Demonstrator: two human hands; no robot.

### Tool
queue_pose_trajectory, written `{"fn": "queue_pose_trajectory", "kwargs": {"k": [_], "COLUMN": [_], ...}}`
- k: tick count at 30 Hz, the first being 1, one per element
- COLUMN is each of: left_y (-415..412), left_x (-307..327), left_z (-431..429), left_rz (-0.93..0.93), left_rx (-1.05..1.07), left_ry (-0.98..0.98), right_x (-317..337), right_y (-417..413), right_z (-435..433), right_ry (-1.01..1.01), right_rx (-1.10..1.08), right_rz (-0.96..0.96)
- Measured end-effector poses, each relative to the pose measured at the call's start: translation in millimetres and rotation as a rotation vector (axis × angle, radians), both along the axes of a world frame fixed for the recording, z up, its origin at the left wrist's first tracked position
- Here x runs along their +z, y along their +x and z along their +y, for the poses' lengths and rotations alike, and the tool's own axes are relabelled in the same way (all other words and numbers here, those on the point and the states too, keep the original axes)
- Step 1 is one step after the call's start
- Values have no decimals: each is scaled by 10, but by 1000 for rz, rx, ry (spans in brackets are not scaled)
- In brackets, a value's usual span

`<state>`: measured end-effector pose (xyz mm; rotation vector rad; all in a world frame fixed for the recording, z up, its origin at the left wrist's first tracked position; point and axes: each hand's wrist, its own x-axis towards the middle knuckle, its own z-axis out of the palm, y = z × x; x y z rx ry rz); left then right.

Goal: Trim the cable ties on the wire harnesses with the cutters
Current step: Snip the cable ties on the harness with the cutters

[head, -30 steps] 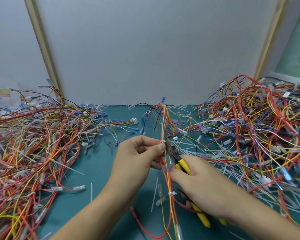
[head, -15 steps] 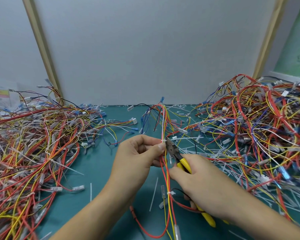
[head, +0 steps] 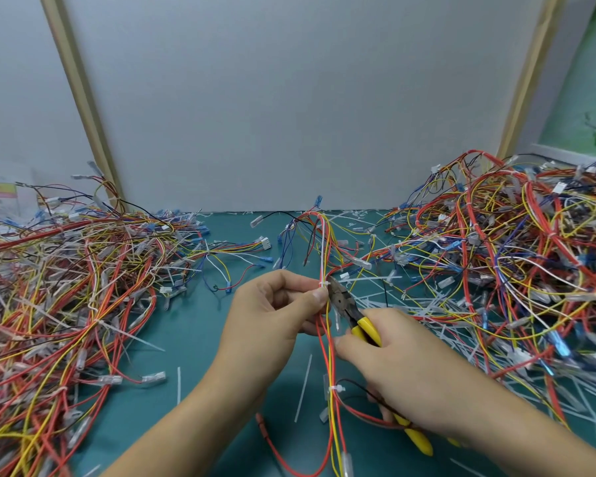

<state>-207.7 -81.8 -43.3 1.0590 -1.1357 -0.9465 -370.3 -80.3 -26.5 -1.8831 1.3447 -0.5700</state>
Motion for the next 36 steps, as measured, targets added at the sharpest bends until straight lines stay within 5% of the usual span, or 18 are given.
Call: {"fn": "queue_pose_trajectory", "kwargs": {"k": [13,36], "left_y": [22,5], "left_x": [-9,-20], "left_z": [-21,-28], "left_rz": [-25,-68], "left_rx": [2,-12], "left_ry": [10,-22], "right_x": [-28,7], "right_y": [-17,-36], "right_z": [-55,-39], "right_ry": [236,26], "right_rx": [15,4], "right_rz": [-180,-17]}}
